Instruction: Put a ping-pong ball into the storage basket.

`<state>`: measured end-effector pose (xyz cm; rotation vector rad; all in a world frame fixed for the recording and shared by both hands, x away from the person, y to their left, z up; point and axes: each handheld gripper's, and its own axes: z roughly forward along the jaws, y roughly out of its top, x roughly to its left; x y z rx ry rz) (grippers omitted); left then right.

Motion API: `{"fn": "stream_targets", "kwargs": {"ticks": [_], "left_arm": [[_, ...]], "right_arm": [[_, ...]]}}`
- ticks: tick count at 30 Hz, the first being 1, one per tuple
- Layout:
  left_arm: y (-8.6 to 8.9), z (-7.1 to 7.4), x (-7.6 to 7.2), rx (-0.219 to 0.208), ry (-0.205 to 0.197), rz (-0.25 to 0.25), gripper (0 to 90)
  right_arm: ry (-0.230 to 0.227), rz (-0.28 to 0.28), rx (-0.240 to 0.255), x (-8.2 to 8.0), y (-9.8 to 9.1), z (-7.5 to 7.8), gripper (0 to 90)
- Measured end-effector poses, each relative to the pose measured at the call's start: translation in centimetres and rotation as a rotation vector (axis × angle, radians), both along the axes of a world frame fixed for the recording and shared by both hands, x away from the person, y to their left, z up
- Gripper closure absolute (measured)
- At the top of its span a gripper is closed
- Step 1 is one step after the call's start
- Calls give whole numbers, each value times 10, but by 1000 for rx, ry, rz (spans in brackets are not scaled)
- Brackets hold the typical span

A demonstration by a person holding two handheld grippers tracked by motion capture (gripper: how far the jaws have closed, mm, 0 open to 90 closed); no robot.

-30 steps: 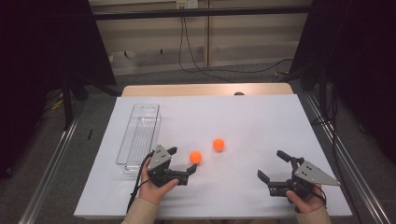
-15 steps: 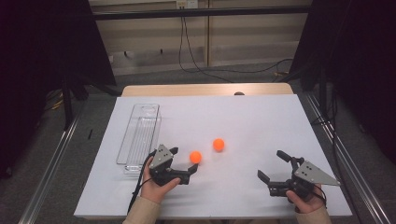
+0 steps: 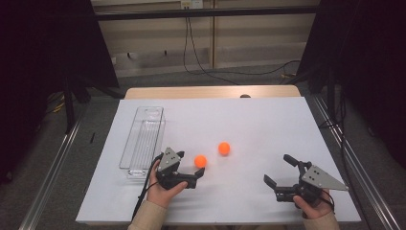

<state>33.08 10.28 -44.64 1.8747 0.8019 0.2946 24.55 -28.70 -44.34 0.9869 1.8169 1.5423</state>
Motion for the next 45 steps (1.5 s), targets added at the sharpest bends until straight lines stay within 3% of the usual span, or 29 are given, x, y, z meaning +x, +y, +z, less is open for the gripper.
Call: {"fn": "stream_targets", "kwargs": {"ticks": [22, 45], "left_arm": [[-7, -2, 6, 25, 6, 7, 40], [-13, -5, 11, 53, 40, 28, 74]], "right_arm": [[0, 3, 1, 0, 0, 0, 20], [-1, 4, 2, 0, 1, 0, 20]]}}
